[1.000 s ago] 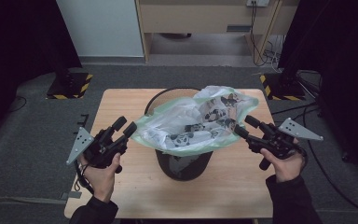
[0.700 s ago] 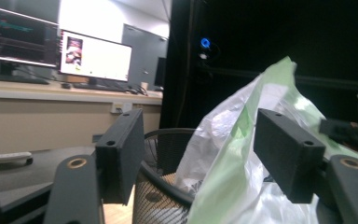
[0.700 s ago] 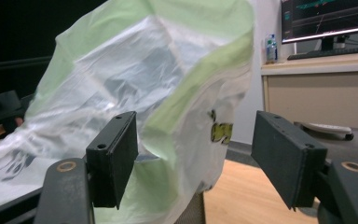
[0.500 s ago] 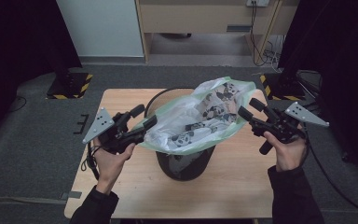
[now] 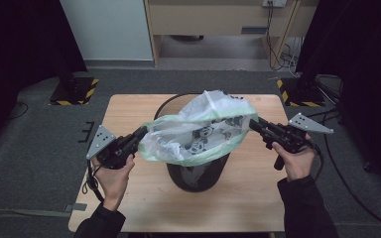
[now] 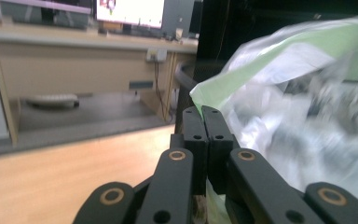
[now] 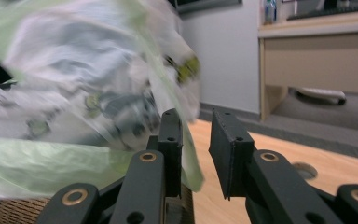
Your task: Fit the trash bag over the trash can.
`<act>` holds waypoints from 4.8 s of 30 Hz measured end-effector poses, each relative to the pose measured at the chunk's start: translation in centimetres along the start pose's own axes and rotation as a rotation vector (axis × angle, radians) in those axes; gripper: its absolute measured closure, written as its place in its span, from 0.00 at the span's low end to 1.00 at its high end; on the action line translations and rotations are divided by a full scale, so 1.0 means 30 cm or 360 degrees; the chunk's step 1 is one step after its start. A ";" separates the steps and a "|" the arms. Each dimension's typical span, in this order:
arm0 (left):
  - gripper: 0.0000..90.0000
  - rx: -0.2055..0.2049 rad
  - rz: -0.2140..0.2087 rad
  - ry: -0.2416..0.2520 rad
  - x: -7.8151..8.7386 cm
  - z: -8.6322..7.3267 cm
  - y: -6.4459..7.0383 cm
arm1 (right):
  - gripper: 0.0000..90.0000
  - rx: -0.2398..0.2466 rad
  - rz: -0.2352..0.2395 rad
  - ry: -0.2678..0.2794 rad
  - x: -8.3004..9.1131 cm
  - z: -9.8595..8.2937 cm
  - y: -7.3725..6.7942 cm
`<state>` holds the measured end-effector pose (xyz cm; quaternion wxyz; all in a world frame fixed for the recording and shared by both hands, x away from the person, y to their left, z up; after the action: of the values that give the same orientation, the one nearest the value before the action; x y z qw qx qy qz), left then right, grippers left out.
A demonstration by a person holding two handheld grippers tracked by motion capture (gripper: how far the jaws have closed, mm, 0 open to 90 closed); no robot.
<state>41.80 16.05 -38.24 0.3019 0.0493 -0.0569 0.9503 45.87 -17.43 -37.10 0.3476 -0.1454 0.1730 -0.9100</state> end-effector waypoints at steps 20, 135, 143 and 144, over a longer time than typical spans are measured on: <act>0.39 -0.0047 -0.0127 0.0341 0.008 0.137 -0.007 | 0.61 0.0167 0.0113 0.0266 0.003 0.139 -0.043; 0.38 -0.0097 -0.0200 0.0071 0.052 -0.092 0.215 | 0.54 -0.0064 0.0409 -0.0004 -0.039 -0.008 -0.136; 0.45 -0.0132 -0.0247 0.0052 0.017 -0.108 0.263 | 0.74 -0.0061 0.0371 0.0048 0.005 -0.017 -0.154; 0.47 -0.0127 -0.0247 0.0053 0.016 -0.107 0.265 | 0.77 -0.0050 0.0366 0.0055 0.010 -0.017 -0.155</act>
<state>36.60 10.31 -41.97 0.3773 0.0257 -0.0857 0.9218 42.77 -14.28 -35.58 0.4443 -0.1142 0.2088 -0.8637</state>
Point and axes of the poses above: each handheld gripper's, and its own axes: x roughly backward along the jaws, z roughly out of its top, y roughly to its right, the point moved 10 cm from there along -x, roughly forward along the jaws, and after that the axes turned 14 degrees about -x, right-handed, at the moved point
